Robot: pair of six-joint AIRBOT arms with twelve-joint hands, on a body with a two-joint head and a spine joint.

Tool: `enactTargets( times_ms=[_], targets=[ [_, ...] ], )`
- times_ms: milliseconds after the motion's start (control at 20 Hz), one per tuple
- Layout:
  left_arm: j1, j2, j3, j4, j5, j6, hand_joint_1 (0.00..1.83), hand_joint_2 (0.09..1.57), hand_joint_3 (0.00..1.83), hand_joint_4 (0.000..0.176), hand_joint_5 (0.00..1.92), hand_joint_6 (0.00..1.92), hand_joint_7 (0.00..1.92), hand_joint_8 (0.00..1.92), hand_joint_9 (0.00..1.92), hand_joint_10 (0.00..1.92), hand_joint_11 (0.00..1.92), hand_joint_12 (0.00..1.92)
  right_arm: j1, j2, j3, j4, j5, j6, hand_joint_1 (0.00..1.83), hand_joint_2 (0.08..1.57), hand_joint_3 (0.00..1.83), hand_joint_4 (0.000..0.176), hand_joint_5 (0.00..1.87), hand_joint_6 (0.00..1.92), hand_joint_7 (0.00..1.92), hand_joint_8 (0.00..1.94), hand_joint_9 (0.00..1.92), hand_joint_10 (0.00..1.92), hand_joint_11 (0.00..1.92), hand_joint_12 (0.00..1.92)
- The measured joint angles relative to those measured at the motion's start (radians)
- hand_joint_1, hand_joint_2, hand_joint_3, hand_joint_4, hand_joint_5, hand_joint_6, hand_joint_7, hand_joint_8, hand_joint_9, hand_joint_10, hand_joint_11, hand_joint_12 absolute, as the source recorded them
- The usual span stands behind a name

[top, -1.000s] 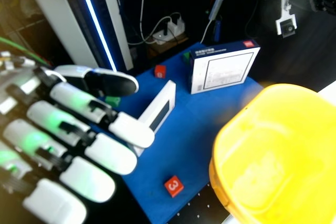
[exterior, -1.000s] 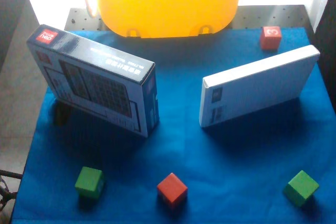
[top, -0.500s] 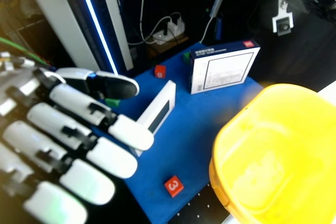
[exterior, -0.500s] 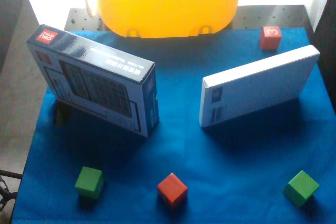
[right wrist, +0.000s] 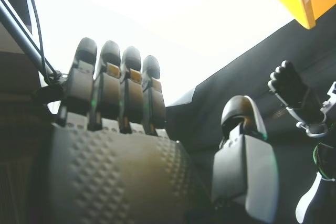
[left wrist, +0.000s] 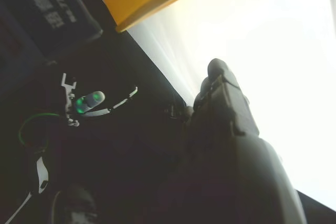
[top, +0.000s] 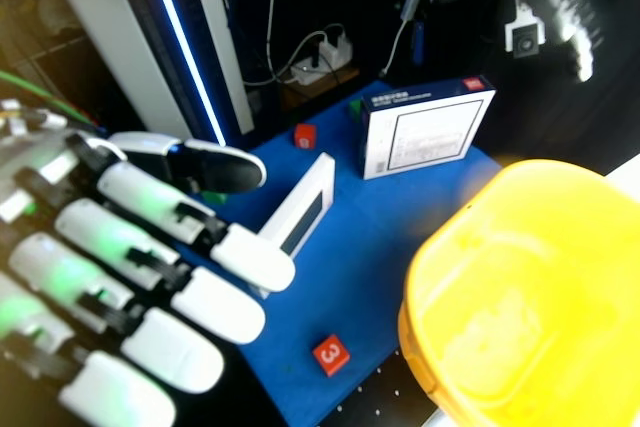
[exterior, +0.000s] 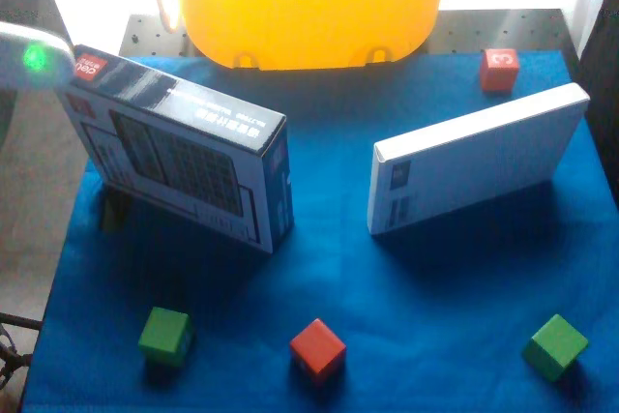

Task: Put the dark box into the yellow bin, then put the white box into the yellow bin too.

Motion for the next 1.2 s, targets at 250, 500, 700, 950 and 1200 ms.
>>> enactTargets(
  times_ms=[250,500,700,950,1200],
  targets=[
    [-0.101,-0.006,0.000,0.142,0.100,-0.017,0.38,0.67,0.00,0.114,0.00,0.00,0.12,0.01,0.14,0.01,0.18,0.10,0.000,-0.005,0.000,0.003,-0.005,0.000,0.28,0.99,0.00,0.000,0.45,0.00,0.45,0.00,0.36,0.00,0.23,0.12],
    [-0.150,-0.056,0.015,0.275,0.153,-0.082,0.31,0.72,0.01,0.134,0.00,0.00,0.18,0.01,0.17,0.01,0.14,0.08,0.000,-0.009,0.000,0.002,-0.006,0.000,0.26,1.00,0.00,0.000,0.47,0.01,0.47,0.01,0.39,0.01,0.26,0.13],
    [-0.155,-0.059,0.021,0.317,0.166,-0.126,0.28,0.82,0.01,0.044,0.00,0.00,0.10,0.00,0.09,0.00,0.12,0.08,0.000,-0.009,0.001,0.006,-0.006,0.000,0.29,0.99,0.00,0.000,0.46,0.00,0.47,0.00,0.38,0.00,0.25,0.12],
    [-0.155,-0.085,0.032,0.385,0.187,-0.166,0.42,0.80,0.00,0.079,0.00,0.00,0.20,0.01,0.19,0.02,0.17,0.13,0.000,-0.009,0.001,0.004,-0.006,0.000,0.30,0.99,0.00,0.000,0.47,0.00,0.48,0.00,0.38,0.00,0.25,0.13],
    [-0.161,-0.127,0.058,0.439,0.201,-0.212,0.57,0.74,0.00,0.175,0.02,0.01,0.19,0.01,0.18,0.01,0.16,0.10,0.000,-0.010,0.001,0.002,-0.007,0.000,0.33,0.96,0.00,0.000,0.51,0.01,0.51,0.01,0.42,0.01,0.27,0.16]
  ],
)
